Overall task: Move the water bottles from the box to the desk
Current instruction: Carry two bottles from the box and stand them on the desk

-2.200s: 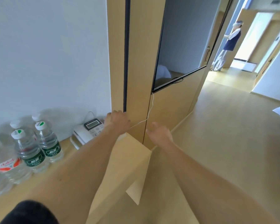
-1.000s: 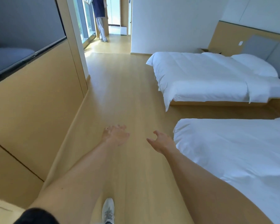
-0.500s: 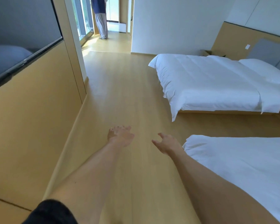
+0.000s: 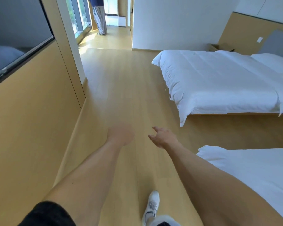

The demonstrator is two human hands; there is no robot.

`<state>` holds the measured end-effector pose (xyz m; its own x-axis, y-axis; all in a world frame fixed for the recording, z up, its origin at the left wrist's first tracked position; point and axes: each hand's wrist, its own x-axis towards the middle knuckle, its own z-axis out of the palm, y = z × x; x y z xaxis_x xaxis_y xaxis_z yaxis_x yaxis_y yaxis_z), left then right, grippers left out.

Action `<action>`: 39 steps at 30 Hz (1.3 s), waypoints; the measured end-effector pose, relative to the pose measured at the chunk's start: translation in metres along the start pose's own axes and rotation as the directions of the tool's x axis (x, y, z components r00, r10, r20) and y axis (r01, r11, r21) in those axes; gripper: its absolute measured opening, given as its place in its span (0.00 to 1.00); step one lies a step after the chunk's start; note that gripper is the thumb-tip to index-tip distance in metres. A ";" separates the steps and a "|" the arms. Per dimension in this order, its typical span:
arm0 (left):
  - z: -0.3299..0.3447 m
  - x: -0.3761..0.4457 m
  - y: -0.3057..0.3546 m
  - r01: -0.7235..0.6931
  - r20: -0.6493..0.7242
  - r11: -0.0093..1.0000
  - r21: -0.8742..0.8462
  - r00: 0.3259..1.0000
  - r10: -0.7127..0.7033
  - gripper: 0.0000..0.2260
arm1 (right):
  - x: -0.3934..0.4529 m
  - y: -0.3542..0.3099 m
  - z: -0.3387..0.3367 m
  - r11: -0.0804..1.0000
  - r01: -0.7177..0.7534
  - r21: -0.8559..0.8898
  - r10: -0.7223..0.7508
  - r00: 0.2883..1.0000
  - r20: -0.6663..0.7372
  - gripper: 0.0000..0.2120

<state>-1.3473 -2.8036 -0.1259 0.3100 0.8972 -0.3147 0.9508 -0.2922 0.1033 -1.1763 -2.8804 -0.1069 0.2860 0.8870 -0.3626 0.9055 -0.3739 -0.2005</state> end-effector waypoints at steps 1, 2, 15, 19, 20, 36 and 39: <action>-0.002 0.013 0.001 0.008 0.002 1.000 0.003 1.000 -0.008 0.21 | 0.014 0.000 -0.002 1.000 0.007 -0.005 -0.007 1.000 0.006 0.28; -0.004 0.027 0.002 0.016 0.006 1.000 0.005 1.000 -0.016 0.21 | 0.030 -0.001 -0.005 1.000 0.015 -0.005 -0.015 1.000 0.012 0.28; -0.078 0.243 0.044 0.119 0.025 0.992 -0.028 0.993 -0.118 0.23 | 0.278 0.009 -0.076 0.994 0.077 0.074 -0.084 0.992 0.096 0.32; -0.096 0.295 0.065 0.099 0.029 0.995 -0.014 0.995 -0.099 0.22 | 0.332 0.017 -0.099 0.992 0.074 0.103 -0.084 0.992 0.094 0.31; -0.100 0.307 0.069 0.100 0.030 0.995 -0.010 0.995 -0.099 0.22 | 0.344 0.020 -0.104 0.992 0.072 0.101 -0.082 0.992 0.094 0.31; -0.159 0.573 0.085 -0.011 0.061 1.000 -0.006 0.998 0.011 0.23 | 0.563 0.032 -0.185 0.997 -0.042 0.061 0.038 0.997 0.060 0.31; -0.182 0.636 0.083 -0.055 0.061 0.998 -0.015 0.997 0.056 0.23 | 0.613 0.023 -0.213 0.995 -0.076 0.060 0.073 0.996 0.052 0.31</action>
<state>-1.0716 -2.1965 -0.1454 0.3624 0.8576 -0.3649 0.9320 -0.3365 0.1348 -0.9131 -2.2873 -0.1404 0.3350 0.8420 -0.4229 0.8605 -0.4562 -0.2267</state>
